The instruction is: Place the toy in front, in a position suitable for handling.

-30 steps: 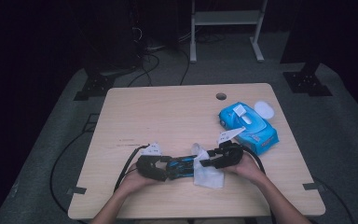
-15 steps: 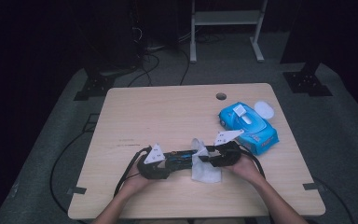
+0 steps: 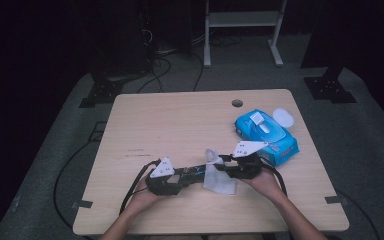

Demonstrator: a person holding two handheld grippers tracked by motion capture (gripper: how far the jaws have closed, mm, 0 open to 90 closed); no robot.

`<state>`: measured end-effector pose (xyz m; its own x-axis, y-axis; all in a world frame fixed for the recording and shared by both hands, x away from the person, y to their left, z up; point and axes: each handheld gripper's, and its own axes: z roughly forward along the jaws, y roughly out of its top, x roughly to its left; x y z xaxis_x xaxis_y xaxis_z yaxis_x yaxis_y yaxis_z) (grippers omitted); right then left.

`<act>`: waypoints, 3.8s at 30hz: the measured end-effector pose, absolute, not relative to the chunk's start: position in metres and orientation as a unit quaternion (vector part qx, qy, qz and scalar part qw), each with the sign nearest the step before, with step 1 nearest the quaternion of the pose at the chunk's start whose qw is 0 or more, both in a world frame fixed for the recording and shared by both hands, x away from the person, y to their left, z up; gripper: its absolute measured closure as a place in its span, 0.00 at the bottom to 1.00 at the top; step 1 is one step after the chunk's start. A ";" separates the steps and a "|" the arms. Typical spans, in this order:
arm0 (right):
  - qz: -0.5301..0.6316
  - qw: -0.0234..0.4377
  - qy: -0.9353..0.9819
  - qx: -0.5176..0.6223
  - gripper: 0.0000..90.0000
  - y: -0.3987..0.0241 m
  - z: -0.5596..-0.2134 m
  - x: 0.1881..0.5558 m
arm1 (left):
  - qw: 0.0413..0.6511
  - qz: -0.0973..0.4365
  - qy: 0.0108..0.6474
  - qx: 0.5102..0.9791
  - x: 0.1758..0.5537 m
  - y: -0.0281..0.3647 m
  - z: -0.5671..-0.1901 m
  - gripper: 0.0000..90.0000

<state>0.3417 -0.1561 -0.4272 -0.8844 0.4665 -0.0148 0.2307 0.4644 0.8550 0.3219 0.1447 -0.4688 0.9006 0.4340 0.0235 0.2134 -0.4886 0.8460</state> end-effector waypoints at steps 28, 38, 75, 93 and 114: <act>0.452 0.146 0.858 0.195 0.96 -0.108 -0.426 0.336 | 0.488 0.106 0.161 0.851 0.322 0.137 -0.472 0.65; 0.446 0.165 0.854 0.212 0.96 -0.113 -0.426 0.341 | 0.481 0.126 0.159 0.853 0.327 0.137 -0.471 0.65; 0.458 0.124 0.860 0.185 0.96 -0.074 -0.426 0.341 | 0.473 0.127 0.163 0.857 0.332 0.137 -0.469 0.64; 0.432 0.168 0.843 0.275 0.96 -0.154 -0.426 0.365 | 0.475 0.130 0.163 0.855 0.334 0.139 -0.469 0.64; 0.441 0.166 0.844 0.254 0.96 -0.149 -0.430 0.347 | 0.459 0.135 0.199 0.855 0.337 0.140 -0.471 0.53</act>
